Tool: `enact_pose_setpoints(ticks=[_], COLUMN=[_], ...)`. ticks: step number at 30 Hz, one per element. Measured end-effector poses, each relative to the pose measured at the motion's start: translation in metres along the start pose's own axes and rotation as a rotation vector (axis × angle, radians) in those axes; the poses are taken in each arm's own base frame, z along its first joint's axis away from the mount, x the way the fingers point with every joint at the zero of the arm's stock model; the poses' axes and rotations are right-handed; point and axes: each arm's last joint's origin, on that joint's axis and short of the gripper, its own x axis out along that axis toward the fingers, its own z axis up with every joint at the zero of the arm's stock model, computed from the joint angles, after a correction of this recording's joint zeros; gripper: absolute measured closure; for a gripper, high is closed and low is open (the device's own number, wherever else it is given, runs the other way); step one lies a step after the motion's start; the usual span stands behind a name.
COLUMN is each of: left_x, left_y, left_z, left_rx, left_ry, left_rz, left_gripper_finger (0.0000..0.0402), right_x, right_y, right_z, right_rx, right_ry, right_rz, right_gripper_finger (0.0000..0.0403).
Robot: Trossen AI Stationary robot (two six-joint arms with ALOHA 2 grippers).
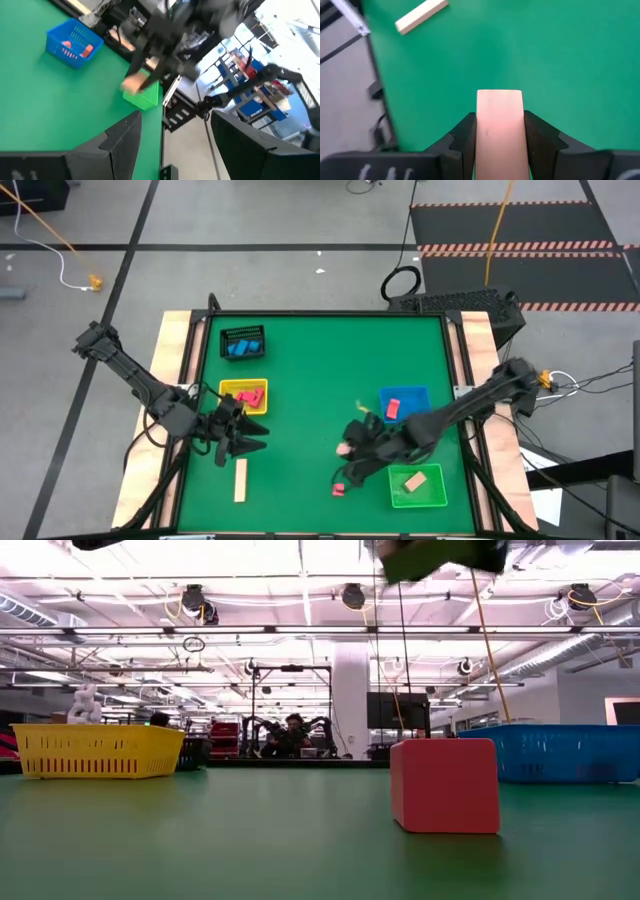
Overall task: Sort & place blocks by color
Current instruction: Put the right brown block into the green bin
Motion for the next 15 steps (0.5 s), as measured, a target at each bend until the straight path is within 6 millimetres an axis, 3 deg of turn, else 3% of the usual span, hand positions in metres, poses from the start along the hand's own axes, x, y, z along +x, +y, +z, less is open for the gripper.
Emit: enact_pose_setpoints(ticks=[4, 7, 11, 15], left_x=[0.0, 0.0, 0.001, 0.003], left_y=[0.001, 0.003, 0.005, 0.009], left_z=[-0.002, -0.003, -0.002, 0.001], left_rx=[-0.007, -0.004, 0.0, -0.003], left_ry=[0.026, 0.035, 0.032, 0.018], left_rz=[0.01, 0.024, 0.039, 0.059], left_gripper_finger=[0.0163, 0.0163, 0.0163, 0.0163], right_x=[-0.039, -0.054, -0.065, -0.061], right_y=[-0.012, -0.021, -0.03, -0.041], right_z=[-0.008, -0.023, -0.053, -0.092], right_rx=[0.052, 0.111, 0.194, 0.259], right_ry=[0.057, 0.106, 0.197, 0.312], right_rz=[0.05, 0.077, 0.111, 0.103], right_gripper_finger=[0.029, 0.029, 0.029, 0.029])
